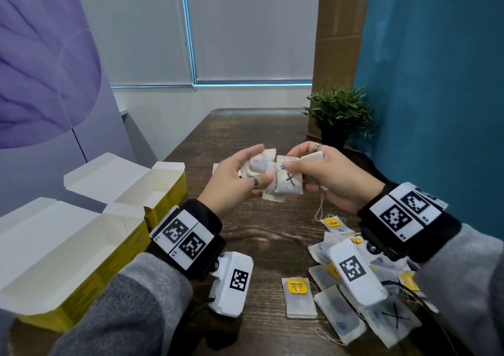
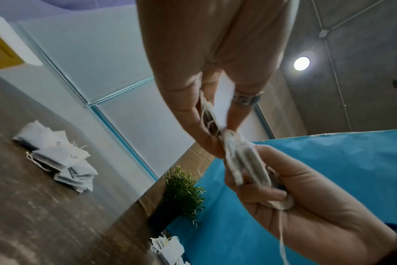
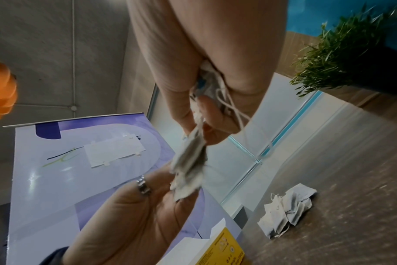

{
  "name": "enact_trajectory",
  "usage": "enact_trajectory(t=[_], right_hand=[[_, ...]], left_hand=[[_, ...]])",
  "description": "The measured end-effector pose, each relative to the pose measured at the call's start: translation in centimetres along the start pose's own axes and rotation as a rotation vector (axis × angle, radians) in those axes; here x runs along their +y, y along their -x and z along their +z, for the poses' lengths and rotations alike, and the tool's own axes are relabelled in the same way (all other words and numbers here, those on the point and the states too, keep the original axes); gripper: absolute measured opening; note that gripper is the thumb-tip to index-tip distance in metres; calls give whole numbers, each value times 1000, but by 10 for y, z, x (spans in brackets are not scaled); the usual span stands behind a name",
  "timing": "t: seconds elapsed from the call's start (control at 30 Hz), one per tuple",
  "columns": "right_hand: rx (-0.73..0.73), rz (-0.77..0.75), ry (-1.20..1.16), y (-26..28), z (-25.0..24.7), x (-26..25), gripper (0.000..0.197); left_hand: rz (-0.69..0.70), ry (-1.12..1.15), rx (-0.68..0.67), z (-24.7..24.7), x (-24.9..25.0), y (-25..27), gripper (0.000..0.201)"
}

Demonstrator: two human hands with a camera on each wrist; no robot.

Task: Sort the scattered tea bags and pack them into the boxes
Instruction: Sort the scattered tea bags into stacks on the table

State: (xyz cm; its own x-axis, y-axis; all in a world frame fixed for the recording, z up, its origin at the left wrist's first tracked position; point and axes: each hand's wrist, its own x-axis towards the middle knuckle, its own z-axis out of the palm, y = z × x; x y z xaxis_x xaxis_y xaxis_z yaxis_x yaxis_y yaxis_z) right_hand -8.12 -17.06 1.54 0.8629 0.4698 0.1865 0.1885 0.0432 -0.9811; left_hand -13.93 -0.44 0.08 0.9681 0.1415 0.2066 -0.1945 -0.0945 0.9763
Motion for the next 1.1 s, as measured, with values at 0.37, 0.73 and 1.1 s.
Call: enact_trajectory(t=[0.37,0.73,1.1], right_hand=[[80,72,142,-1,-24,6,16],[31,226,282,-8,-48,26,22],[322,112,401,-34,-93,16,19]], left_hand=[[-116,-62,156,-29,-26,-15,58],[-264,154,182,-53,-30,-17,61],[-254,153,210,-33,-29,-53,47]])
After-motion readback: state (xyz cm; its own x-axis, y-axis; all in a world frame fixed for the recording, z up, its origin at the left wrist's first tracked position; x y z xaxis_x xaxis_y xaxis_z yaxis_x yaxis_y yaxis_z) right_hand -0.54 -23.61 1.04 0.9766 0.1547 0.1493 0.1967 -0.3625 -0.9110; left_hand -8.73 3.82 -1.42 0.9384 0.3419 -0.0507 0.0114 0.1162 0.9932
